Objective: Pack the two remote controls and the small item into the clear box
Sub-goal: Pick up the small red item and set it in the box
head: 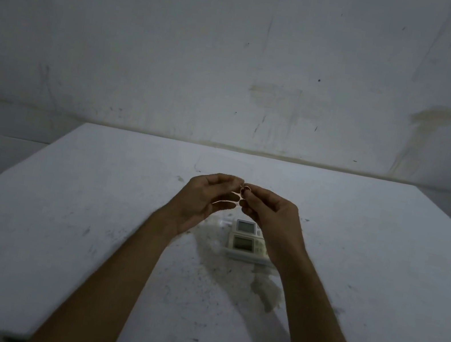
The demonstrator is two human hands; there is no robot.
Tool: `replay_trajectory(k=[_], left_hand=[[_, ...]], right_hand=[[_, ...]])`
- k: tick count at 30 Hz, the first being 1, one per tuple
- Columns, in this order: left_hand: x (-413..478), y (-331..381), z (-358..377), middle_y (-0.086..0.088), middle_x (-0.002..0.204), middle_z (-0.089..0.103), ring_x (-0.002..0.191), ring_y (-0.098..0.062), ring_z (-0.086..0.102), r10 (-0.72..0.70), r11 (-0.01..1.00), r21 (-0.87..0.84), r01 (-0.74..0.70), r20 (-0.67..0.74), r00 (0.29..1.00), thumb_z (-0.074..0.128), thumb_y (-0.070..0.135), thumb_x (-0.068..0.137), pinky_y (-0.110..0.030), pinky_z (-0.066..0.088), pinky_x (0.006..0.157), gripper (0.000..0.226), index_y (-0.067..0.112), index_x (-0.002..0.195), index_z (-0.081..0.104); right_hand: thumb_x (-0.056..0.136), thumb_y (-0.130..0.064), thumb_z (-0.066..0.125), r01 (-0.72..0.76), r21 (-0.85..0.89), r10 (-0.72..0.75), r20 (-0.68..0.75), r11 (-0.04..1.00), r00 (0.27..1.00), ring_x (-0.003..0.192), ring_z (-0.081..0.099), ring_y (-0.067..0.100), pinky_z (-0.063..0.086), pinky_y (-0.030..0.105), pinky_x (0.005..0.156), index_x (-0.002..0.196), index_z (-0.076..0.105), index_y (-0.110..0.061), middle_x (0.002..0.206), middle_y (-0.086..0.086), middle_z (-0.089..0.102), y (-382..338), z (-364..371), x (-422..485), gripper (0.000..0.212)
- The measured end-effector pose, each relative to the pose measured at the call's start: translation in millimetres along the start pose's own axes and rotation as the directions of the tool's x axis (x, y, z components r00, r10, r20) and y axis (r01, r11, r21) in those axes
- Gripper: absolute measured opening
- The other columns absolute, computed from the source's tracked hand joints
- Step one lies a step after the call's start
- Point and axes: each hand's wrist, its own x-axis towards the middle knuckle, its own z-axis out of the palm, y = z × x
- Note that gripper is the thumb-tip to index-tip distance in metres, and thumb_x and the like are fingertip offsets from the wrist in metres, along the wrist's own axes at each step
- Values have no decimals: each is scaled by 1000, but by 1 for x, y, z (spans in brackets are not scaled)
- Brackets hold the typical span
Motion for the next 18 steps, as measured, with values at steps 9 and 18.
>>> replay_trajectory(k=[9,18], left_hand=[[-2,-4,3,-18,90,77,85,-31,77,185,929,335,-157,-52,981,74,13,92,-36,62,78,19,-3,100,72],[-16,-3,-34,14,149,48,133,-8,46,-165,564,825,44,60,984,84,68,61,-29,41,103,108,33,152,39]], right_hand=[[92,-18,73,-29,100,34,-44,995,998,97,76,22,60,31,86,121,71,-7,104,8,79,3,-3,3,31],[96,-30,65,191,-806,22,244,560,969,86,67,6,56,30,84,103,79,-19,94,-8,74,-1,0,23,20]])
